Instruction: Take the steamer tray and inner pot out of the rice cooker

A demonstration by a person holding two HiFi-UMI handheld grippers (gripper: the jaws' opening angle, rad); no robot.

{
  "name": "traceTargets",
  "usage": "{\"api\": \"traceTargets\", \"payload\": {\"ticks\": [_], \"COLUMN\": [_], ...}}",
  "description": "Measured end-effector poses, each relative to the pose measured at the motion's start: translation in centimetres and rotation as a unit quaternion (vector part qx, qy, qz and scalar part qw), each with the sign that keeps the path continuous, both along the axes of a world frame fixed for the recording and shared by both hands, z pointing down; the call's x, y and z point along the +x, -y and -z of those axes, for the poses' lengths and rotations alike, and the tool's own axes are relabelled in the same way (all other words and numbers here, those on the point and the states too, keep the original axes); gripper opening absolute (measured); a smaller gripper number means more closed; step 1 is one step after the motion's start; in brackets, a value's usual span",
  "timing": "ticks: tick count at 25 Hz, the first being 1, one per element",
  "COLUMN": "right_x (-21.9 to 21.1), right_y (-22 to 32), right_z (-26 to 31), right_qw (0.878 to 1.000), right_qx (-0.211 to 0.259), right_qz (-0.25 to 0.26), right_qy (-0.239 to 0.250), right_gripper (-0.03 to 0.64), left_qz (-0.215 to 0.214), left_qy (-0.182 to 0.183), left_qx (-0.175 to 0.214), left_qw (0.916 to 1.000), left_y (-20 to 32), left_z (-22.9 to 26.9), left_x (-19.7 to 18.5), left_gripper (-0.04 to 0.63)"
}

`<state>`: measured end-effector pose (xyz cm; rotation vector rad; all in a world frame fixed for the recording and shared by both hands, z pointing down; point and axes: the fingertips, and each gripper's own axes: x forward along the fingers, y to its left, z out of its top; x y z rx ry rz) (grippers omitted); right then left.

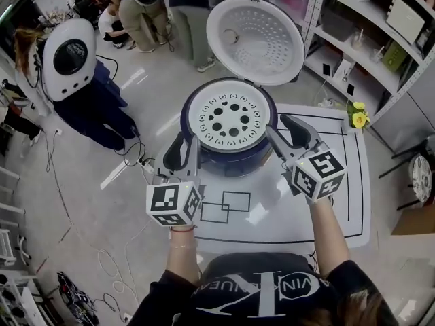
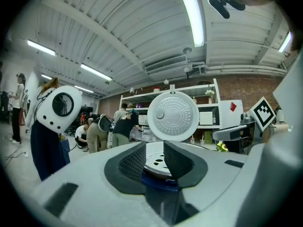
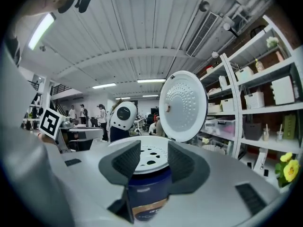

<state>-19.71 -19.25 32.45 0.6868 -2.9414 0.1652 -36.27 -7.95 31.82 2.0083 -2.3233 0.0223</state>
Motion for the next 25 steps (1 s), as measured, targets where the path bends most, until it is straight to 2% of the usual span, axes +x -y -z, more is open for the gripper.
{"api": "traceTargets", "payload": {"ticks": [5,12,17,20,23,25], "right_x": [-2.2,-5.7,-7.1,-7.5,-7.8,-7.9], "right_y": [3.1,6.4,8.3,8.8,9.6,10.0], "right_z": [-0.4,-1.2,-4.0,-5.2,-5.7,-6.2], "right_qw": [0.995,0.98,0.956,0.944,0.93,0.925], "right_qx": [0.034,0.042,0.029,0.032,0.056,0.061], "right_qz": [-0.014,-0.014,-0.015,-0.022,-0.029,-0.03], "right_qy": [-0.09,-0.193,-0.291,-0.327,-0.362,-0.375], "right_gripper": [0.164,0.161,0.163,0.164,0.164,0.166], "left_qz": [-0.022,-0.045,-0.053,-0.052,-0.053,-0.055], "left_qy": [0.022,0.033,0.028,0.023,0.018,0.017], "left_qx": [-0.002,-0.001,-0.004,-0.004,0.001,0.003], "left_qw": [0.9995,0.9984,0.9982,0.9984,0.9984,0.9983], "left_y": [2.1,3.9,4.7,4.9,5.4,5.8], "left_z": [0.7,1.3,1.1,0.9,1.0,1.0], "left_x": [-1.2,-2.7,-3.8,-4.5,-5.0,-5.1], "left_gripper": [0.087,0.087,0.087,0.087,0.087,0.087]}}
